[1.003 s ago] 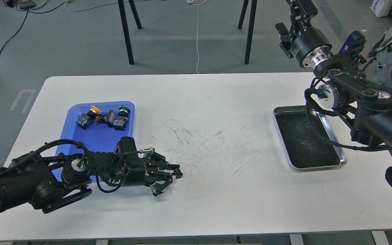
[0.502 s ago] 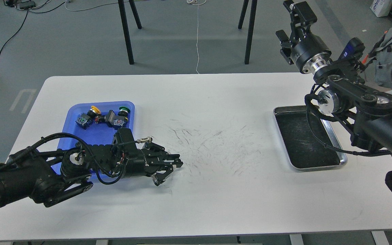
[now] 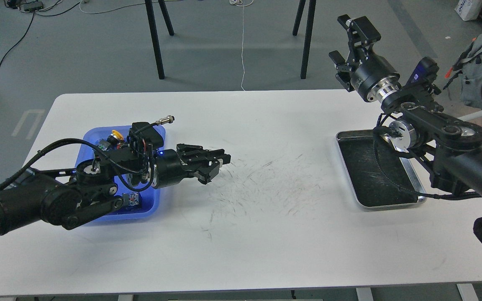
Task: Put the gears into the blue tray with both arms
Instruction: 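Lift the black part and carry it over the blue tray, then lower the black part into the blue tray and open the left gripper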
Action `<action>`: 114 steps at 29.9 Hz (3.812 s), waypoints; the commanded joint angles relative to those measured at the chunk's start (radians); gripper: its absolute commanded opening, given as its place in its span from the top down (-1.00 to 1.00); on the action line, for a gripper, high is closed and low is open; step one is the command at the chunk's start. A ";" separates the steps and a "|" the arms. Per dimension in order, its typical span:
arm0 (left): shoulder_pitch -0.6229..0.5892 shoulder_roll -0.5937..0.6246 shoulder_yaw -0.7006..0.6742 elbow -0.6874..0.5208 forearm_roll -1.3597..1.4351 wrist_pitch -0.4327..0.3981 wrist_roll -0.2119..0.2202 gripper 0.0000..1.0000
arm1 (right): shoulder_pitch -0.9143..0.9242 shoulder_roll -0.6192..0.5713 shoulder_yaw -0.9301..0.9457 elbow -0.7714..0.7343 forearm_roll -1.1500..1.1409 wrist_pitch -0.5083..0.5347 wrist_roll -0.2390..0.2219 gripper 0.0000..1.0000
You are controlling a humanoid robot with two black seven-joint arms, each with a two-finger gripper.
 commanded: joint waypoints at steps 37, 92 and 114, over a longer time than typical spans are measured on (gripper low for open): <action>0.037 0.305 -0.232 -0.095 -0.166 -0.343 0.000 0.52 | -0.076 -0.001 -0.017 0.063 0.000 0.033 0.000 -0.95; 0.017 0.336 -0.037 -0.035 0.429 -0.214 0.000 0.53 | -0.062 -0.038 0.009 0.099 0.001 0.017 0.000 -0.95; 0.020 0.227 0.021 0.083 0.426 -0.162 0.000 0.52 | -0.064 -0.038 0.018 0.095 0.001 0.016 0.000 -0.95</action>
